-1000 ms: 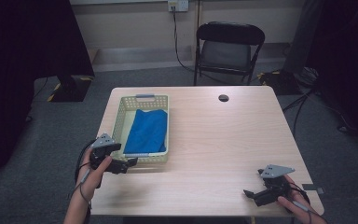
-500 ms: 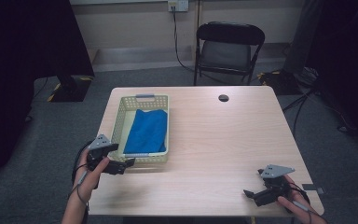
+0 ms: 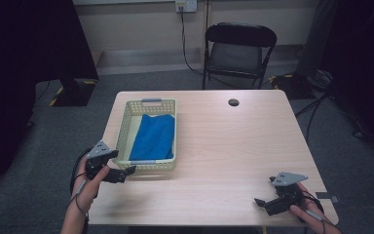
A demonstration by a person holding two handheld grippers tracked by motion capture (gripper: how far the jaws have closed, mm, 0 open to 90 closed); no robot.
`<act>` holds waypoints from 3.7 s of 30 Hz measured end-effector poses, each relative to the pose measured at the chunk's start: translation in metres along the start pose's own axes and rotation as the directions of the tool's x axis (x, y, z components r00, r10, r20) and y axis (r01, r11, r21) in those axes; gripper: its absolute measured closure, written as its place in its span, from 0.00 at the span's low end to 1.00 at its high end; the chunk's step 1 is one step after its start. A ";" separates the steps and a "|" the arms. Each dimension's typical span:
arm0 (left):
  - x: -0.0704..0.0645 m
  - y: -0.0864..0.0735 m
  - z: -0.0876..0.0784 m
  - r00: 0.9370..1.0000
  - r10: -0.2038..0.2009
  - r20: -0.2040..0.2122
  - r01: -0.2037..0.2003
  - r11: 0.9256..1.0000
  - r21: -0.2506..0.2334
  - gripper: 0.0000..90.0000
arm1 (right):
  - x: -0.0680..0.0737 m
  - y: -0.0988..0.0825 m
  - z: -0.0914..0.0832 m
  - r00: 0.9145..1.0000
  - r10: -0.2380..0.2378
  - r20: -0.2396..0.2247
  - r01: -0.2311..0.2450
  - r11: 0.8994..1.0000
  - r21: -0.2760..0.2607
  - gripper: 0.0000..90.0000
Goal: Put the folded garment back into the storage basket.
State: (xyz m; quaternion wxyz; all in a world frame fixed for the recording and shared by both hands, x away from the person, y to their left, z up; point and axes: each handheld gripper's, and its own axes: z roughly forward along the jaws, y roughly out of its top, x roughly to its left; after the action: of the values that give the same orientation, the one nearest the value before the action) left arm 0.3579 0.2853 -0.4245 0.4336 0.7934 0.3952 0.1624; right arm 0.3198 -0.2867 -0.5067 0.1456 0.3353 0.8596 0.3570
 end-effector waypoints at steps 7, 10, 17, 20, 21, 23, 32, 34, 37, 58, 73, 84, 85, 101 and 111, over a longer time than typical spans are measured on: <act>0.005 -0.005 -0.001 1.000 -0.008 -0.017 0.008 1.000 0.000 0.04 | 0.000 0.000 0.000 1.000 0.000 0.000 0.000 1.000 0.000 0.00; 0.008 -0.007 -0.002 1.000 -0.014 -0.025 0.014 1.000 -0.002 0.04 | 0.000 0.000 0.000 1.000 0.000 0.000 0.000 1.000 0.000 0.00; 0.013 -0.011 -0.003 0.999 -0.028 -0.035 0.028 1.000 -0.004 0.04 | 0.000 0.000 0.000 1.000 0.000 0.000 0.000 1.000 0.000 0.00; 0.014 -0.012 -0.004 0.999 -0.027 -0.039 0.027 1.000 -0.007 0.03 | 0.000 0.000 0.000 1.000 0.000 0.000 0.000 1.000 0.000 0.00; 0.015 -0.013 -0.004 0.999 -0.025 -0.042 0.025 1.000 -0.002 0.03 | 0.000 0.000 0.000 1.000 0.000 0.000 0.000 1.000 0.000 0.00; 0.016 -0.015 -0.003 0.998 -0.030 -0.048 0.030 1.000 0.000 0.04 | 0.000 0.000 0.000 1.000 0.000 0.000 0.000 1.000 0.000 0.00; 0.021 -0.023 0.001 0.998 -0.013 -0.067 0.014 1.000 0.013 0.04 | 0.000 0.000 0.000 1.000 0.000 0.000 0.000 1.000 0.000 0.00; 0.022 -0.024 0.001 0.998 -0.017 -0.068 0.017 1.000 0.011 0.04 | 0.000 0.000 0.000 1.000 0.000 0.000 0.000 1.000 0.000 0.00; 0.023 -0.026 0.002 0.997 -0.014 -0.072 0.015 1.000 0.012 0.04 | 0.000 0.000 0.000 1.000 0.000 0.000 0.000 1.000 0.000 0.00; 0.026 -0.038 0.014 0.997 0.013 -0.077 -0.009 0.998 0.059 0.04 | 0.000 0.000 0.000 1.000 0.000 0.000 0.000 1.000 0.000 0.00; 0.028 -0.047 0.022 0.997 0.015 -0.070 -0.010 0.997 0.082 0.04 | 0.000 0.000 0.000 1.000 0.000 0.000 0.000 1.000 0.000 0.00; 0.031 -0.052 0.024 0.997 0.017 -0.075 -0.010 0.996 0.091 0.04 | 0.000 0.000 0.000 1.000 0.000 0.000 0.000 1.000 0.000 0.00; 0.031 -0.052 0.025 0.997 0.016 -0.074 -0.009 0.996 0.091 0.04 | 0.000 0.000 0.000 1.000 0.000 0.000 0.000 1.000 0.000 0.00; 0.031 -0.056 0.030 0.997 0.022 -0.079 -0.013 0.993 0.115 0.04 | 0.000 0.000 0.000 1.000 0.000 0.000 0.000 1.000 0.000 0.00; 0.031 -0.059 0.033 0.997 0.026 -0.076 -0.015 0.991 0.136 0.04 | 0.000 0.000 0.000 1.000 0.000 0.000 0.000 1.000 0.000 0.00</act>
State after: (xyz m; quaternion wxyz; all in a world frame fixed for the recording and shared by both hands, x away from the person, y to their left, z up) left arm 0.3686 0.3090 -0.4943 0.3614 0.8181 0.4136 0.1704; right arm 0.3198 -0.2867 -0.5067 0.1456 0.3352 0.8596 0.3570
